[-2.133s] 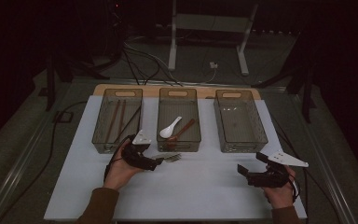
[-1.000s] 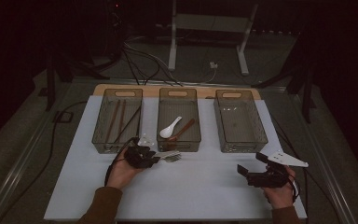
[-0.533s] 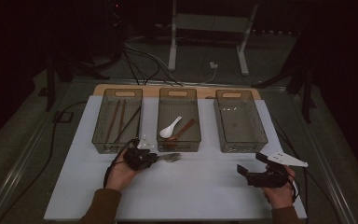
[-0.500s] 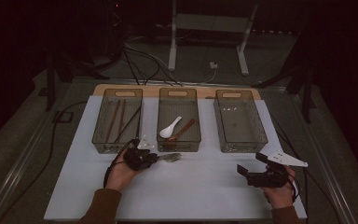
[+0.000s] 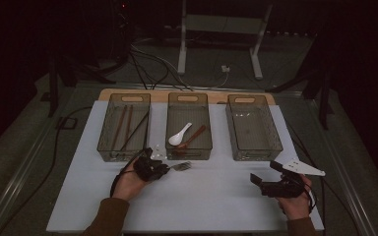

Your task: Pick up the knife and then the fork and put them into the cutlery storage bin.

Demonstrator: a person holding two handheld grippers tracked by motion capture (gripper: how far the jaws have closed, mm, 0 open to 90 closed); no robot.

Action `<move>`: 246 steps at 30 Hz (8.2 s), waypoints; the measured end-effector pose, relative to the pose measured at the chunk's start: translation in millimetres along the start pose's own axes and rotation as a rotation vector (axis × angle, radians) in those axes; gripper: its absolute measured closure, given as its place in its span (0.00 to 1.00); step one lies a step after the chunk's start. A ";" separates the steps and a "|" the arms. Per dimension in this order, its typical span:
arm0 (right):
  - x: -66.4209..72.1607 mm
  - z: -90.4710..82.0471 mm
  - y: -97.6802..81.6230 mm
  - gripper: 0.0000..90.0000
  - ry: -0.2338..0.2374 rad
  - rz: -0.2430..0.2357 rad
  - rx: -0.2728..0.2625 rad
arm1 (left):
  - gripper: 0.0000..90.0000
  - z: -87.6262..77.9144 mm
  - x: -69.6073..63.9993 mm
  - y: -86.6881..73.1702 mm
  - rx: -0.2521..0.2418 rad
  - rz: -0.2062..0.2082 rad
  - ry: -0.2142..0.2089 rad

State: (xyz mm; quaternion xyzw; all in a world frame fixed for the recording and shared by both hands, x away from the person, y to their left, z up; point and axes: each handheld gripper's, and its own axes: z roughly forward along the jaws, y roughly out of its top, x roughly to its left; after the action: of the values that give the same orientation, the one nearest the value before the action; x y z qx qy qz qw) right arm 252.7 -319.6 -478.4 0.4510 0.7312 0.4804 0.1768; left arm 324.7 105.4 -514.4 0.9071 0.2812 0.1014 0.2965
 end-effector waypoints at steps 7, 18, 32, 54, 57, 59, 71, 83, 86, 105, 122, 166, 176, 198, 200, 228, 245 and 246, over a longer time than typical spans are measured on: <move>-0.8 -0.3 -0.2 0.00 -0.001 0.002 0.000 | 0.99 -1.3 -5.0 -0.3 0.006 0.030 -0.010; -0.4 0.0 -0.2 0.00 -0.001 0.001 0.001 | 1.00 -10.7 -10.6 -1.5 -0.035 0.024 -0.023; 0.1 0.4 -0.3 0.00 0.001 0.001 0.003 | 1.00 -23.8 -20.4 7.5 -0.116 0.019 -0.044; 0.8 1.5 -0.5 0.00 0.005 -0.002 0.004 | 1.00 -29.5 -35.2 42.4 -0.191 0.035 -0.057; 0.9 1.6 -0.6 0.00 0.005 -0.002 0.004 | 1.00 -30.0 -35.3 45.4 -0.207 0.021 -0.055; 1.3 1.8 -0.6 0.00 0.006 -0.002 0.004 | 1.00 -30.3 -35.6 47.7 -0.219 0.012 -0.061; 3.7 3.2 -0.3 0.00 0.011 -0.003 0.004 | 1.00 -29.7 -41.5 59.7 -0.258 0.005 -0.085; 5.4 4.0 0.9 0.00 0.014 -0.002 -0.012 | 1.00 -32.9 -43.4 70.8 -0.300 -0.012 -0.093; 4.3 5.2 1.3 0.00 0.016 0.011 -0.031 | 1.00 -33.1 -45.2 74.1 -0.314 -0.020 -0.101; 14.0 10.1 4.9 0.00 0.069 0.036 -0.029 | 1.00 -28.0 -58.9 95.1 -0.372 -0.027 -0.124; 38.9 31.1 12.1 0.00 0.138 0.013 0.016 | 1.00 -25.2 -77.2 131.1 -0.409 -0.009 -0.134; 58.4 55.0 20.0 0.87 0.188 0.079 0.045 | 0.99 -15.0 -95.9 166.5 -0.480 -0.074 -0.222; 56.0 52.1 20.7 0.87 0.152 0.080 0.052 | 0.64 -11.9 -94.8 165.4 -0.466 -0.073 -0.214; 43.3 36.3 26.7 0.93 0.080 0.062 0.002 | 0.51 8.2 -96.5 180.9 -0.487 -0.093 -0.260; 41.2 34.2 27.2 0.93 0.071 0.067 -0.005 | 0.51 9.8 -97.9 182.6 -0.484 -0.092 -0.260; 7.1 26.4 52.7 0.93 -0.042 0.100 -0.021 | 0.16 -14.0 -74.7 151.1 -0.453 -0.113 -0.117; -9.6 32.0 74.7 0.93 -0.101 0.096 -0.022 | 0.01 -50.1 -47.9 94.4 -0.436 -0.120 -0.019; -11.1 32.3 76.1 0.93 -0.106 0.094 -0.022 | 0.01 -52.4 -45.4 89.9 -0.438 -0.126 -0.013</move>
State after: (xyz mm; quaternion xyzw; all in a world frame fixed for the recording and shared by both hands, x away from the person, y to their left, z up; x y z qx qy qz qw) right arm 318.2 -301.2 -430.1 0.5076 0.6934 0.4715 0.1977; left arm 309.4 44.8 -419.5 0.8023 0.3064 0.1355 0.4940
